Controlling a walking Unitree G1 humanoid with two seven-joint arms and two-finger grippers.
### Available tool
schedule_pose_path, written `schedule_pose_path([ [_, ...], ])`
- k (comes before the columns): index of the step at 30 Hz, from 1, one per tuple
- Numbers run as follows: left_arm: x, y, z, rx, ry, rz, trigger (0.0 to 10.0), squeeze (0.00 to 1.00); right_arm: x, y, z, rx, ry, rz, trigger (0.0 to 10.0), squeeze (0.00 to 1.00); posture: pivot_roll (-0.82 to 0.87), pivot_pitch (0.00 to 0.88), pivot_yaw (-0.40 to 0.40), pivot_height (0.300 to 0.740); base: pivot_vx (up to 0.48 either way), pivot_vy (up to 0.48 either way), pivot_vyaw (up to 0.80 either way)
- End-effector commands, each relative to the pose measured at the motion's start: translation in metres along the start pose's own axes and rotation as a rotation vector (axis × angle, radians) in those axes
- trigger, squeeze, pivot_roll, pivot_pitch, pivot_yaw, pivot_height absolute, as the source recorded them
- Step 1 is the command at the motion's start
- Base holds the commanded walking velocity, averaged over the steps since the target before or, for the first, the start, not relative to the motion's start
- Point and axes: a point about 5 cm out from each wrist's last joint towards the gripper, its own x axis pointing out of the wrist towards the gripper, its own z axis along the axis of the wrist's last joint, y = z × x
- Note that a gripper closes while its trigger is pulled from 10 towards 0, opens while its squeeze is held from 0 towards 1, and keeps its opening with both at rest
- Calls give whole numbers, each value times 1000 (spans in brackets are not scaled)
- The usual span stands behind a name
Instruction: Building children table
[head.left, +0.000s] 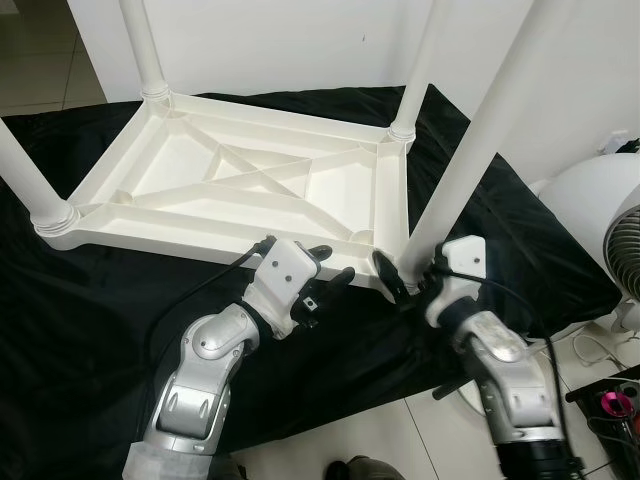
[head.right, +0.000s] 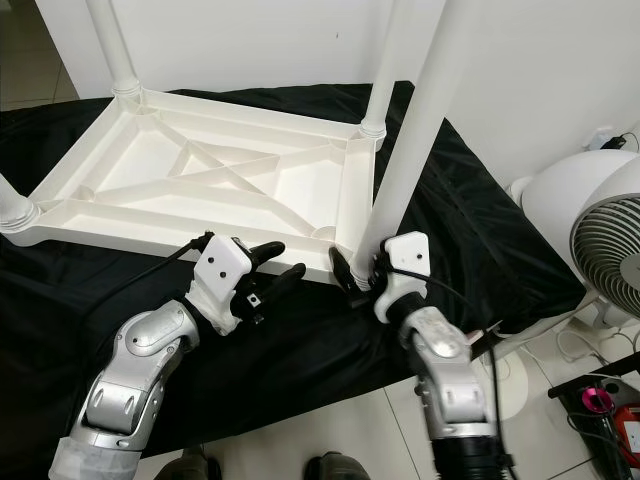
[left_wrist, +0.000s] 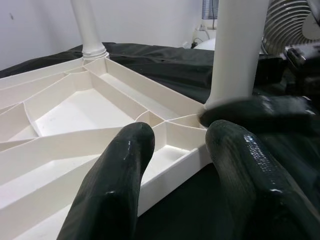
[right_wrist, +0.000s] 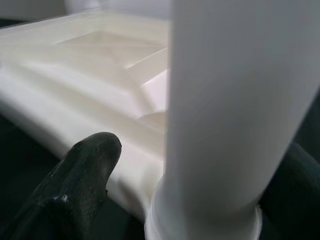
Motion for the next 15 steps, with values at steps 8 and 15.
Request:
schedule_pose_path([
  [8,2,6,-2,15,1,87,10000,0,12,-17,-4,-69,41,172,10000,0,-23,0,-55,740,0,0,0],
  [15,4,8,0,25,-7,86,10000,0,33,-26,-3,-136,75,251,10000,0,-19,0,-49,740,0,0,0],
])
